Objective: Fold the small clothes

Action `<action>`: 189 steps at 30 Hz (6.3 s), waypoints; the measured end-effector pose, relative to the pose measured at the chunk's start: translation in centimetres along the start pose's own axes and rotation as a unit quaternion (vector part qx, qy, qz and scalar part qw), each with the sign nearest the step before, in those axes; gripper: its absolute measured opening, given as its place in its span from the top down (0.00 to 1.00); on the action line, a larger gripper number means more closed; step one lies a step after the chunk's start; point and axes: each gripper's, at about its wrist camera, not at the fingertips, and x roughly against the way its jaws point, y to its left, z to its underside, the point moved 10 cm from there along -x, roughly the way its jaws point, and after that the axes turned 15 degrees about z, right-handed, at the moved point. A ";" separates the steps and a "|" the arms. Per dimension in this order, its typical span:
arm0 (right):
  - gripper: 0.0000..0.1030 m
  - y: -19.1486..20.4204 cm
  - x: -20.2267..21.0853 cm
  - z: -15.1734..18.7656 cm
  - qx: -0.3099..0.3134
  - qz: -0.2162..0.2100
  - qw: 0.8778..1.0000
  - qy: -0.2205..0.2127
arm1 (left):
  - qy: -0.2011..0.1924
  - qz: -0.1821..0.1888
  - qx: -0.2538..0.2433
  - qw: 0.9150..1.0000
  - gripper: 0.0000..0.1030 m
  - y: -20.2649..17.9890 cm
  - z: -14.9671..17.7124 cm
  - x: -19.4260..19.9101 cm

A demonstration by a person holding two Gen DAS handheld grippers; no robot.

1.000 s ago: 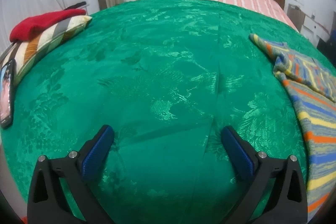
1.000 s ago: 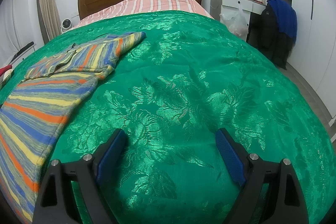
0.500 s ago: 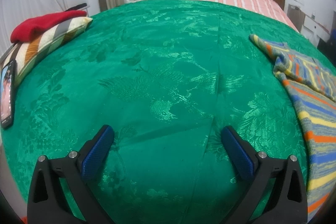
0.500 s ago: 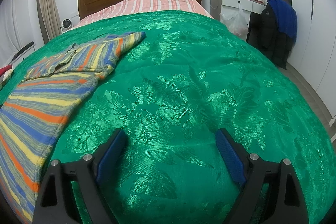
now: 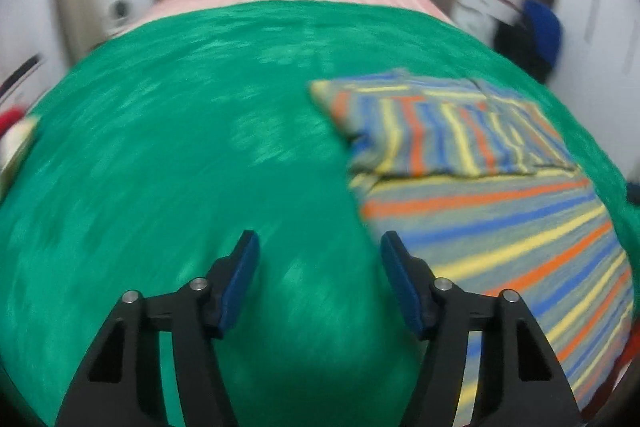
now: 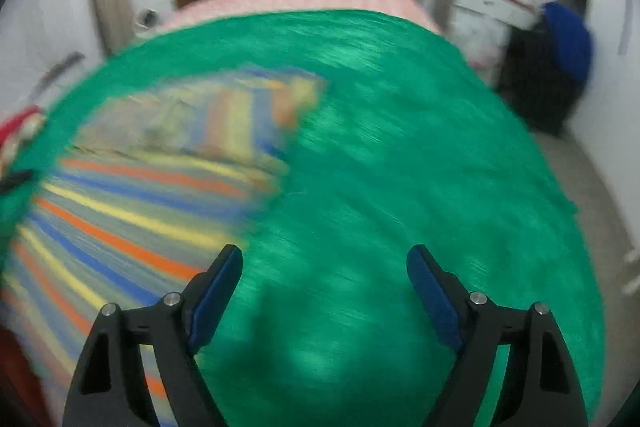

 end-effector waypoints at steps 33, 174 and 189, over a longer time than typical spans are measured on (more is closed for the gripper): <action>0.40 16.1 -4.4 -6.3 -0.093 -0.189 0.974 0.081 | -0.001 -0.038 0.002 0.999 0.35 -0.4 2.2 1.3; 0.62 1.4 -11.1 -12.8 -0.133 -0.123 0.983 0.043 | 0.017 0.082 0.203 0.976 0.35 4.1 -6.3 -3.3; 1.00 -0.6 -7.5 1.0 -0.078 -0.048 0.980 0.175 | 0.106 0.033 0.093 0.989 0.95 -2.1 1.6 -3.2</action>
